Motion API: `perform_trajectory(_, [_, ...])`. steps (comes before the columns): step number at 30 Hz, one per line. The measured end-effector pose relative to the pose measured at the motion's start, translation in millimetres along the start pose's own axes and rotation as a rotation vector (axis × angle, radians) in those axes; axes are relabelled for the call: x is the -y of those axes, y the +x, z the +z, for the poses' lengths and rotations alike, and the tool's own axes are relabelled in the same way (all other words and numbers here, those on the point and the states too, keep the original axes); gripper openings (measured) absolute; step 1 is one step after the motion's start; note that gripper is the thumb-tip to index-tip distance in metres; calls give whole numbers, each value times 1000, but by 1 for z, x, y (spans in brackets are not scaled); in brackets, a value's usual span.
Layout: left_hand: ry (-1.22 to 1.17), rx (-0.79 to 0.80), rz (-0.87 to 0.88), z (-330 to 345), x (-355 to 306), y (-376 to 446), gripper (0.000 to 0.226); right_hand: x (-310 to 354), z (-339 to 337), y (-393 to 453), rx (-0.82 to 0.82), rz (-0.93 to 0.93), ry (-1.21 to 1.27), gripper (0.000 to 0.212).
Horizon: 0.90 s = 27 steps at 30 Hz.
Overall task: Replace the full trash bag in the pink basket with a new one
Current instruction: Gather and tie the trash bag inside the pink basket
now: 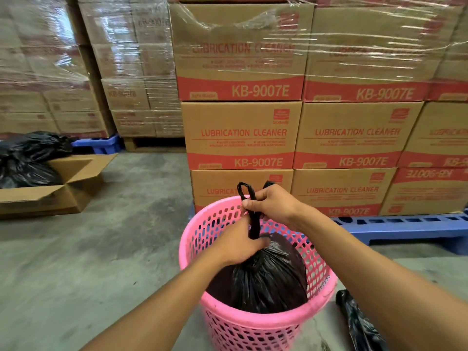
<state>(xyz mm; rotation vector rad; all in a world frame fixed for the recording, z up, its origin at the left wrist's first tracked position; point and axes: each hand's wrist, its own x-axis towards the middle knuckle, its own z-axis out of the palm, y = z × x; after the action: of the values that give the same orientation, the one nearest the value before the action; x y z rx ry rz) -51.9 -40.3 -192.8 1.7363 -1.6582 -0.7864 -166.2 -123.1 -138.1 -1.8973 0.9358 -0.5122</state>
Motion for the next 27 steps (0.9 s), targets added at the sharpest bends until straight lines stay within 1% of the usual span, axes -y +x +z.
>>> perform_trajectory(1, [-14, -76, -21, 6, 0, 1, 48, 2, 3, 2, -14, 0, -17, 26])
perform_trajectory(3, [-75, -198, -80, 15, 2, 2, 35, 5, 7, 6, -31, -8, -36, 34])
perform_trajectory(5, [-201, -232, -137, 16, 4, 4, 23, 5, 6, 8, -41, -1, -19, 40])
perform_trajectory(8, [-413, -186, -183, 10, 8, 4, 19, 3, -3, 4, -1, 24, 32, 36])
perform_trajectory(10, [-504, -137, -213, 5, 12, 6, 20, -2, -10, 2, 44, 37, 83, 26])
perform_trajectory(12, [-580, -91, -260, 0, 13, 7, 22, -10, -16, 2, 43, 57, 73, 18])
perform_trajectory(15, [-616, -51, -386, -5, 10, 9, 23, -17, -19, -1, 23, 105, 79, 14])
perform_trajectory(17, [-688, -11, -454, -8, 13, 11, 19, -19, -20, -3, 20, 141, 123, 15])
perform_trajectory(20, [-790, 39, -505, -11, 18, 11, 13, -19, -23, -6, 25, 187, 204, 16])
perform_trajectory(23, [-821, 46, -543, -11, 18, 11, 8, -21, -27, -10, 46, 227, 274, 12])
perform_trajectory(25, [-818, 37, -563, -11, 15, 11, 7, -22, -28, -13, 55, 210, 294, 9])
perform_trajectory(27, [-801, 25, -573, -11, 12, 11, 8, -20, -29, -15, 57, 146, 303, 5])
